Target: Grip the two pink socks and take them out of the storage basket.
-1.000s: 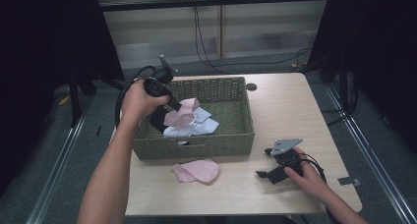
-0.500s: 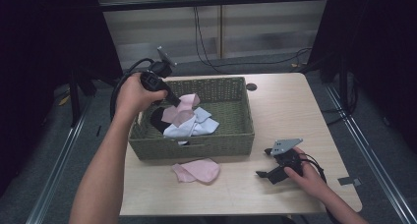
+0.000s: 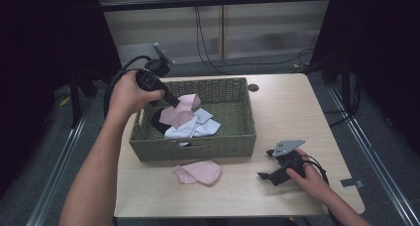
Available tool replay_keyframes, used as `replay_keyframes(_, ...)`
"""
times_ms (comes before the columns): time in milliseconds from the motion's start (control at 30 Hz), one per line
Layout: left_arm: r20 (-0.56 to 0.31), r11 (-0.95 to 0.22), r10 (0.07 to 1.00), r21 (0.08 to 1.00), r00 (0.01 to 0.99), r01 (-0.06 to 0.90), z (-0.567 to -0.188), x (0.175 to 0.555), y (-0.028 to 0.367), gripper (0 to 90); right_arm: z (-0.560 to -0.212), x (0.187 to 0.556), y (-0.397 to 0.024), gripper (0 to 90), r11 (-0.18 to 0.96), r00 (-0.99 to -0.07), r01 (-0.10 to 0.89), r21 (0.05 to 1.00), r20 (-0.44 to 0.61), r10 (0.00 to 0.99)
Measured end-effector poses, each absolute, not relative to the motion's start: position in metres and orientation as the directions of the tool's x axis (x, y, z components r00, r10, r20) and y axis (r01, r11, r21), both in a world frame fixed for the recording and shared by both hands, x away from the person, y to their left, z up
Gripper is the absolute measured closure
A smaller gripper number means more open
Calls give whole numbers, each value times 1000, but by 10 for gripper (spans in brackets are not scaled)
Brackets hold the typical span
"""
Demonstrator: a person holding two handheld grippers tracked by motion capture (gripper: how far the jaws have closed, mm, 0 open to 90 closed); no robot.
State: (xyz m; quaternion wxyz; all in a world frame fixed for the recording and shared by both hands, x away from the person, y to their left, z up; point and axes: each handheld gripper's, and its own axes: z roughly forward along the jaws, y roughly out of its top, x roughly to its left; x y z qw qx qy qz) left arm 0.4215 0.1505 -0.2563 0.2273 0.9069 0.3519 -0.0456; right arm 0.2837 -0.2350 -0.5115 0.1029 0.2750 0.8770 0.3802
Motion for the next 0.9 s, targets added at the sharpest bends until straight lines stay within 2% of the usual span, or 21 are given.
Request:
replay_keyframes(300,-237,-661,601,389,763,641,-251,412,150,874,-511,284,-235,93,560,-828,404,724,29,561)
replay_keyframes(900,-235,-722,508,409,829,558,-255,381,139,872,-511,283,-235,93,561,-828,406,721,31,560)
